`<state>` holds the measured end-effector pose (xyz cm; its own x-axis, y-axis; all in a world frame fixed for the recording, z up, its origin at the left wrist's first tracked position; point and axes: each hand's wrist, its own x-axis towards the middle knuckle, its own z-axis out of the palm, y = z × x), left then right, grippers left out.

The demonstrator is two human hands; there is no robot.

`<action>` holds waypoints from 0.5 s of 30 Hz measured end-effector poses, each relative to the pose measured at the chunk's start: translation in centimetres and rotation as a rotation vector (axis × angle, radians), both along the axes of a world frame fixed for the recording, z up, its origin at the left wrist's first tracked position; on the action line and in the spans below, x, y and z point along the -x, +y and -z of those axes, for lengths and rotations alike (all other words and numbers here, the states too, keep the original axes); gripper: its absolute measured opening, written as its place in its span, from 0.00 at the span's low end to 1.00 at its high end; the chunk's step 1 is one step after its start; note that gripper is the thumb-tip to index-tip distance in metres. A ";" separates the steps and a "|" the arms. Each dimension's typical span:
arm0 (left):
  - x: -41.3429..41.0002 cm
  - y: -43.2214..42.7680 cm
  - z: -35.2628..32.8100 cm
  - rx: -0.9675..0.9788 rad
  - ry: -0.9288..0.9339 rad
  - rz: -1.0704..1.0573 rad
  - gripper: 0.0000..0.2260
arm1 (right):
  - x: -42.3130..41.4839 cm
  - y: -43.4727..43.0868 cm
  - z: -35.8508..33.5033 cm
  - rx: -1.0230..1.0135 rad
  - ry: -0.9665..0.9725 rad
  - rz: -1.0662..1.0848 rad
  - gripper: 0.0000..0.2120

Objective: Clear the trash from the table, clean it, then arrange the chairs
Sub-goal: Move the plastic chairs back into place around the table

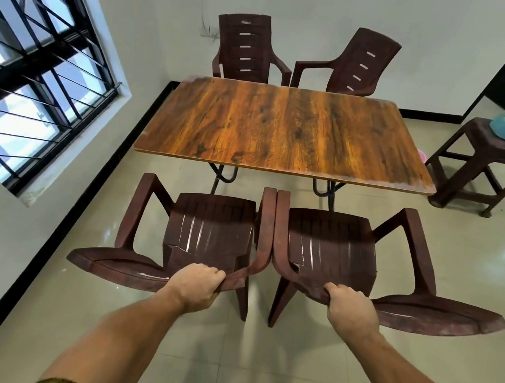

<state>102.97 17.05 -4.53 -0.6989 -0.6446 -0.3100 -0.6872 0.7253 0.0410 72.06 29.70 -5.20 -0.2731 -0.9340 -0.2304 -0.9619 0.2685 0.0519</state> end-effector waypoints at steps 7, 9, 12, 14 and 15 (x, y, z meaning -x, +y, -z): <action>-0.9 0.4 -0.1 -0.012 0.000 0.004 0.12 | -0.2 0.0 0.1 0.007 0.002 0.012 0.16; -0.9 0.4 -0.1 -0.010 0.005 -0.005 0.12 | -0.4 0.0 0.0 0.002 0.007 0.013 0.16; -0.6 0.3 -0.1 -0.006 0.026 -0.020 0.11 | -0.7 -0.1 0.0 -0.006 -0.004 0.015 0.16; -0.5 0.0 0.0 -0.009 0.038 -0.022 0.11 | -0.9 -0.1 -0.1 -0.004 -0.013 0.017 0.17; -0.4 -0.1 0.0 -0.013 0.039 -0.023 0.12 | -0.9 -0.2 -0.1 -0.008 -0.015 0.019 0.18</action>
